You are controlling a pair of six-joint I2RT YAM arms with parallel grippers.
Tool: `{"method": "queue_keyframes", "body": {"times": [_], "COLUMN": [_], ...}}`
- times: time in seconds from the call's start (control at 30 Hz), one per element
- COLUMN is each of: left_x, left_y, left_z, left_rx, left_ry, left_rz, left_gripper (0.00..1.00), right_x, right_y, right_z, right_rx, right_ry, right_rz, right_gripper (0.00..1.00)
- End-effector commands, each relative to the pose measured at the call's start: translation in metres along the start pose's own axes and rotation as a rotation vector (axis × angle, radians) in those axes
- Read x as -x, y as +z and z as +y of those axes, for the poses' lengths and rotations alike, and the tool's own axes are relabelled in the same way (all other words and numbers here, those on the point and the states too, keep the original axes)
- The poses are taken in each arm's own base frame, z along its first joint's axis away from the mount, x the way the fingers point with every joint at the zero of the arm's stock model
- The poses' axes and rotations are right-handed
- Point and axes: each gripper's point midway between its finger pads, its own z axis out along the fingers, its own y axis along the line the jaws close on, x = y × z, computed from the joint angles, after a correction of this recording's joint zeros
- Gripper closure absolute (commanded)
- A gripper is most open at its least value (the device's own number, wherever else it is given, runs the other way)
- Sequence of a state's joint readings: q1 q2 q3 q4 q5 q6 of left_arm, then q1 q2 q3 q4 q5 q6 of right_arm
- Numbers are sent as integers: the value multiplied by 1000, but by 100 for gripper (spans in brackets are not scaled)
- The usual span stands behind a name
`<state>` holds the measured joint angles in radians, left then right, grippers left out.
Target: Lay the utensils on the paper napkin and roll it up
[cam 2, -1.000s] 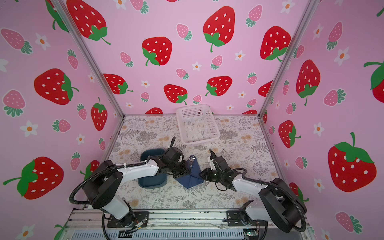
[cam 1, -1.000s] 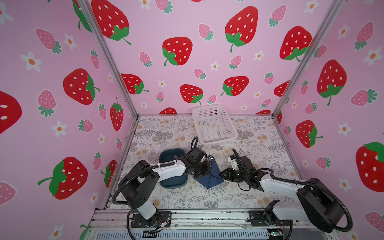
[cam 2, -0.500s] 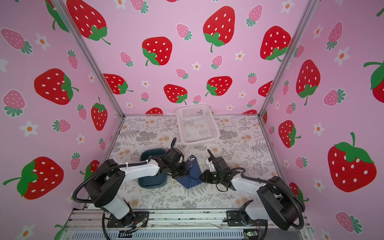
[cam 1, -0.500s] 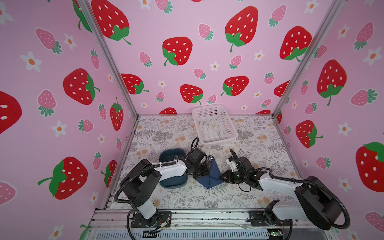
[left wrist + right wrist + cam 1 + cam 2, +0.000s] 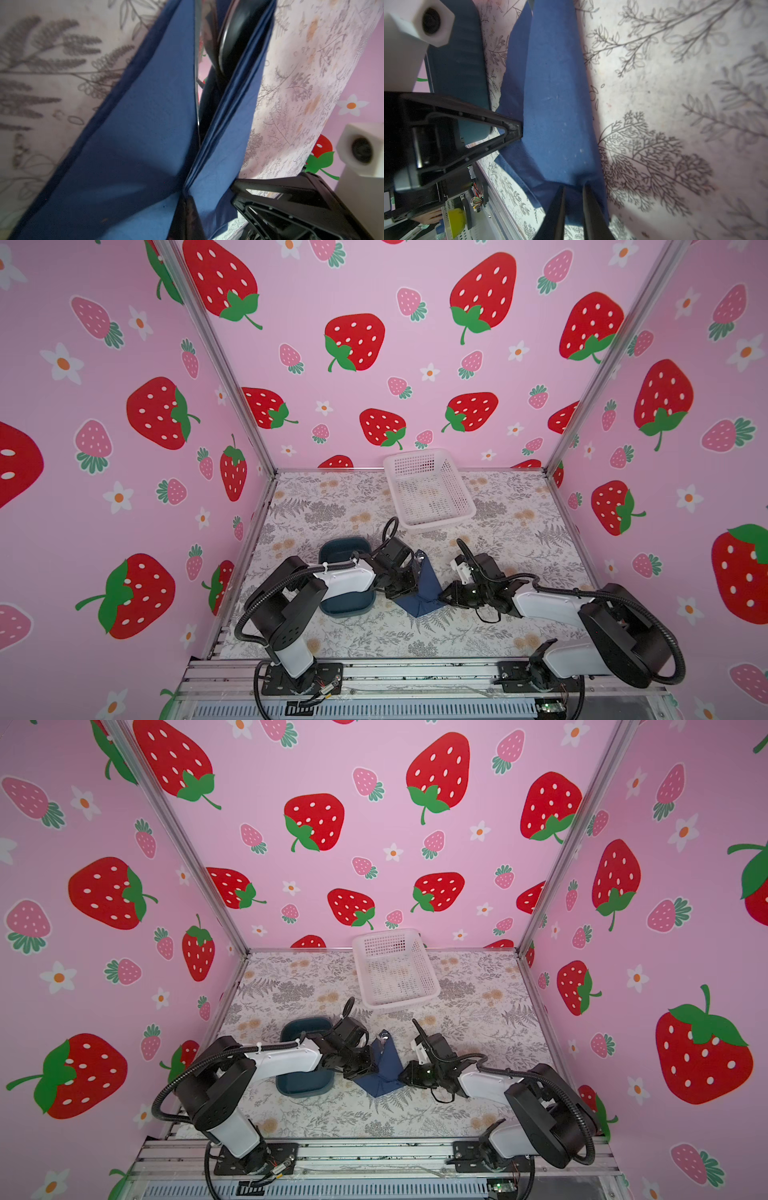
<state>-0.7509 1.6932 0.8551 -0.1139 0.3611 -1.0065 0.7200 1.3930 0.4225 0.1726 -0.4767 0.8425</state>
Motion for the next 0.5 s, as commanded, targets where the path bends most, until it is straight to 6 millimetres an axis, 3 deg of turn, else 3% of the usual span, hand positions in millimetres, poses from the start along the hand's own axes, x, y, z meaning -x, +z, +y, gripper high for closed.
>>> {"method": "queue_keyframes", "body": {"times": [0.0,0.47], "left_x": [8,14], "left_y": [-1,5], "left_z": [-4,0], "left_rx": [18,31], "left_ry": [18,19], "left_rz": [-20,-11], "left_gripper": [100,100], "right_x": [3,-11], "right_y": [-3,11], "right_z": [9,4], "right_rx": [25,38], "right_ry": [-24,-19], "right_rz": [-7,67], "right_gripper": [80,81]}}
